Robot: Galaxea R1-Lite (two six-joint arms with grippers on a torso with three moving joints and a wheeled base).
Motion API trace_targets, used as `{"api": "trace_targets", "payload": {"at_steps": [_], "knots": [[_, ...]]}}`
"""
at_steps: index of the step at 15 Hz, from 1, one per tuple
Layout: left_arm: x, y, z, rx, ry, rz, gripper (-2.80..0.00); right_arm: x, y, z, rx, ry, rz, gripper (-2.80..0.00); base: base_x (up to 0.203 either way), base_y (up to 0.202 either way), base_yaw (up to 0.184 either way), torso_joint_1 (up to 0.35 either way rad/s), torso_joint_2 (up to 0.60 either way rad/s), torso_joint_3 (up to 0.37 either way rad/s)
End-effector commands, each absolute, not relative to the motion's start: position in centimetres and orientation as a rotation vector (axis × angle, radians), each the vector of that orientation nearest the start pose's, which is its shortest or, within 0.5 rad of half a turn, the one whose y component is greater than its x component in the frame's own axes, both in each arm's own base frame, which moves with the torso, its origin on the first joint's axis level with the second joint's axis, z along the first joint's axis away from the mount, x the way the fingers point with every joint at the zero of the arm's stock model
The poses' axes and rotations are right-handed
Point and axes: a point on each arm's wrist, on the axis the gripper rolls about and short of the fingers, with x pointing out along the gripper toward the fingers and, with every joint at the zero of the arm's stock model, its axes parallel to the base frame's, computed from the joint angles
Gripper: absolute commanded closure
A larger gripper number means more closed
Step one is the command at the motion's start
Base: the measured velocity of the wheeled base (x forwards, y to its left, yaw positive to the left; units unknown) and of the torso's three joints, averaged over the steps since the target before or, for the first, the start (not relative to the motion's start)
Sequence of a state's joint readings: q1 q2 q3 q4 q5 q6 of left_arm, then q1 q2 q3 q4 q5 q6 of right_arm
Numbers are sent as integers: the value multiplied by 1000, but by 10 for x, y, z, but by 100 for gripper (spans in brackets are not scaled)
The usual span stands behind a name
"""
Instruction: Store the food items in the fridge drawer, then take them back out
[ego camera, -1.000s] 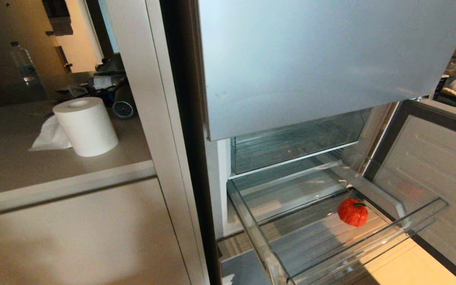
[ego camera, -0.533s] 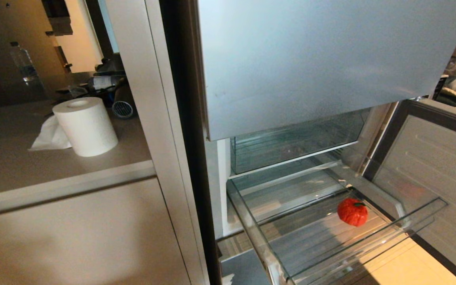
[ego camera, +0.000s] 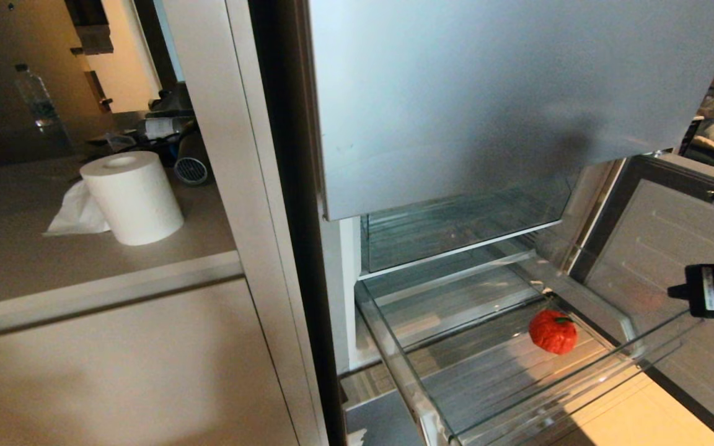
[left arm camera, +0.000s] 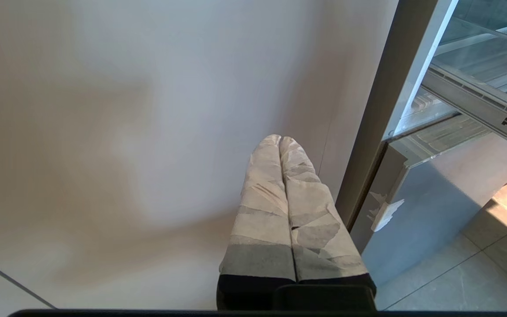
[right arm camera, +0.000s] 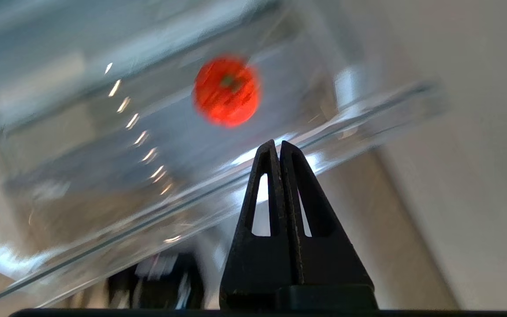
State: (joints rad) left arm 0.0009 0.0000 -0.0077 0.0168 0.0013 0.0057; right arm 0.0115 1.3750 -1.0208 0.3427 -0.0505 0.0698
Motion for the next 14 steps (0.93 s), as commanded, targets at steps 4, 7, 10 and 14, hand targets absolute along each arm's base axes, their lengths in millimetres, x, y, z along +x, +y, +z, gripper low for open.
{"api": "trace_targets", "payload": {"at_steps": [4,7,10,14], "knots": [[-23,0,76,6,9,3,0,258,2,203,69,957,-2,0,0,0,0,0,0,0],[-23,0,76,5,9,3,0,276,-2,193,51,996,-2,-280,0,0,0,0,0,0],[-23,0,76,6,11,3,0,294,-3,188,49,1049,0,-280,0,0,0,0,0,0],[-23,0,76,6,9,3,0,317,-3,175,47,1088,2,-280,0,0,0,0,0,0]]}}
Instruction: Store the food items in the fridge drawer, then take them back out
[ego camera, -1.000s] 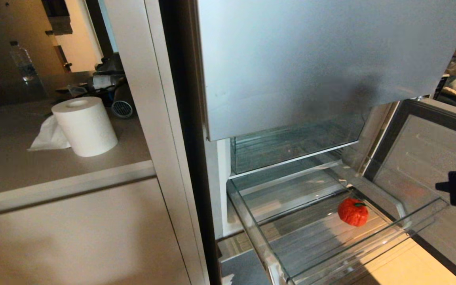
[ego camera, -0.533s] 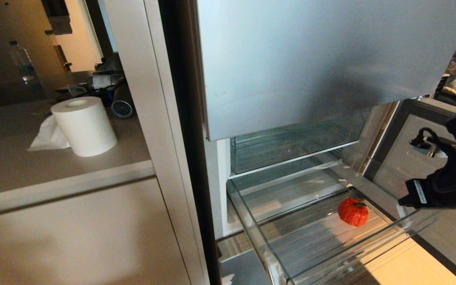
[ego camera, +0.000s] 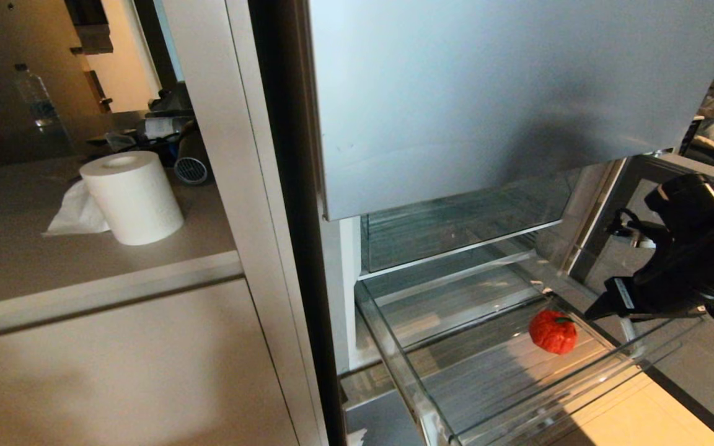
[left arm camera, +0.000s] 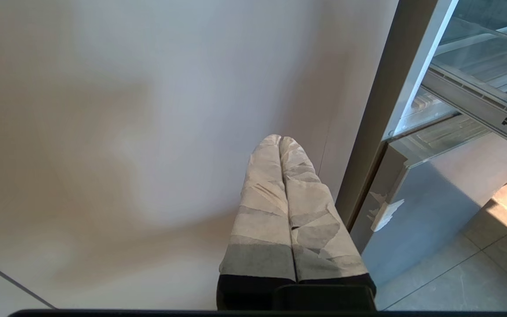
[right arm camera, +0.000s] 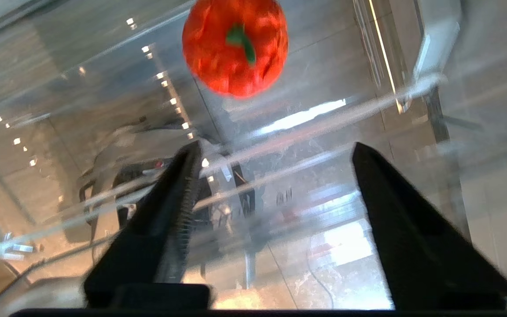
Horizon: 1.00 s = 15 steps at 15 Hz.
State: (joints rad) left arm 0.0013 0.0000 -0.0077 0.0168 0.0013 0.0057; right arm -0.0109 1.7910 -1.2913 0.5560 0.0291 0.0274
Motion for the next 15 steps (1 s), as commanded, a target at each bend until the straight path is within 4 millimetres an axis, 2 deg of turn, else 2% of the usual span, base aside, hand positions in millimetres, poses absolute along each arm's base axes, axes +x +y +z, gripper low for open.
{"api": "trace_targets", "payload": {"at_steps": [1,10,15], "knots": [[-23,0,76,6,9,3,0,318,-2,174,47,1093,4,-280,0,0,0,0,0,0],[-23,0,76,6,9,3,0,318,6,179,27,1106,-10,-280,0,0,0,0,0,0],[-23,0,76,6,9,3,0,330,6,178,25,1140,-15,-280,0,0,0,0,0,0]]}}
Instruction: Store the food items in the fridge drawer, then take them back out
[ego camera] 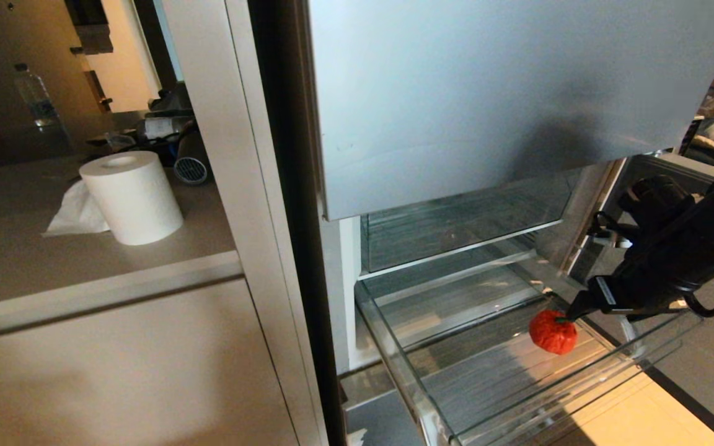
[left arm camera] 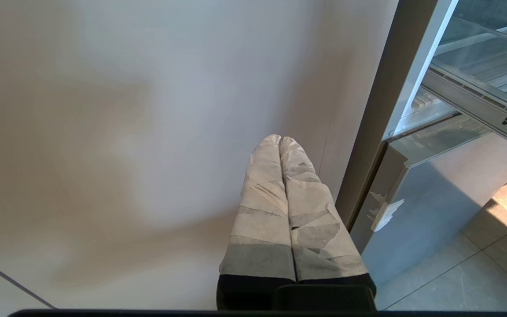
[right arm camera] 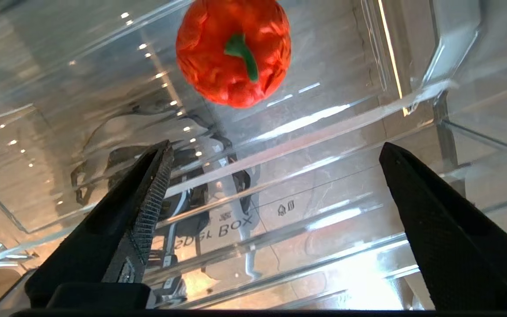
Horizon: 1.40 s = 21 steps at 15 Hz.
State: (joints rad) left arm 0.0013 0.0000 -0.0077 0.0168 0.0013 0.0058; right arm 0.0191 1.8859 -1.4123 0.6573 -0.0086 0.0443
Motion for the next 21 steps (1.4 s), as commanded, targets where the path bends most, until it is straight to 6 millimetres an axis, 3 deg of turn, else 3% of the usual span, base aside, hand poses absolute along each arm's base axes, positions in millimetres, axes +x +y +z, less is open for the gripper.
{"api": "trace_targets", "payload": {"at_steps": [1,14,18,21], "knots": [[-23,0,76,6,9,3,0,330,6,180,25,1148,-13,-280,0,0,0,0,0,0],[-23,0,76,6,9,3,0,356,10,151,21,1192,-3,-280,0,0,0,0,0,0],[-23,0,76,6,9,3,0,373,13,121,26,1185,2,-280,0,0,0,0,0,0],[-23,0,76,6,9,3,0,379,16,112,21,1186,6,-280,0,0,0,0,0,0]]}}
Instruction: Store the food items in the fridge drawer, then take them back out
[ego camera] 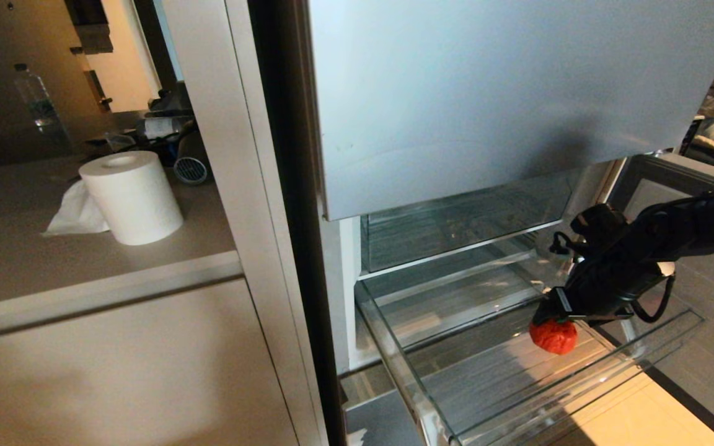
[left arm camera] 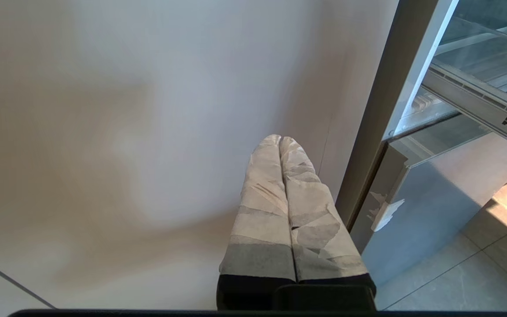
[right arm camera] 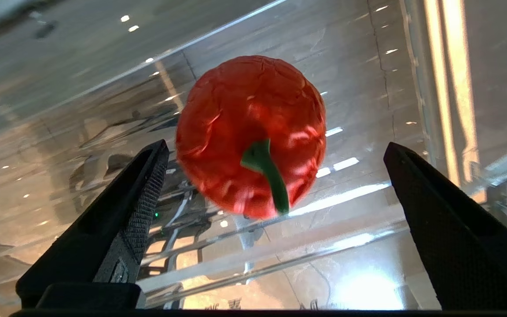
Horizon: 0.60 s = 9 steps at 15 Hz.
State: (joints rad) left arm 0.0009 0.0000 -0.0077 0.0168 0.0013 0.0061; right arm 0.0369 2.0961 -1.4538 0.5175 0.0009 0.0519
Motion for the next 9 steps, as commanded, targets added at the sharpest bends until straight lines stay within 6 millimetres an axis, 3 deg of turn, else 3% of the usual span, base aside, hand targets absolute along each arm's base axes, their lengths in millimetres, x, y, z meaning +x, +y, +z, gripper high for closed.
{"api": "trace_targets", "payload": {"at_steps": [1,9], "knots": [[-23,0,76,6,9,3,0,380,16,112,21,1184,8,-280,0,0,0,0,0,0],[-23,0,76,6,9,3,0,386,16,100,38,1191,4,-280,0,0,0,0,0,0]]}}
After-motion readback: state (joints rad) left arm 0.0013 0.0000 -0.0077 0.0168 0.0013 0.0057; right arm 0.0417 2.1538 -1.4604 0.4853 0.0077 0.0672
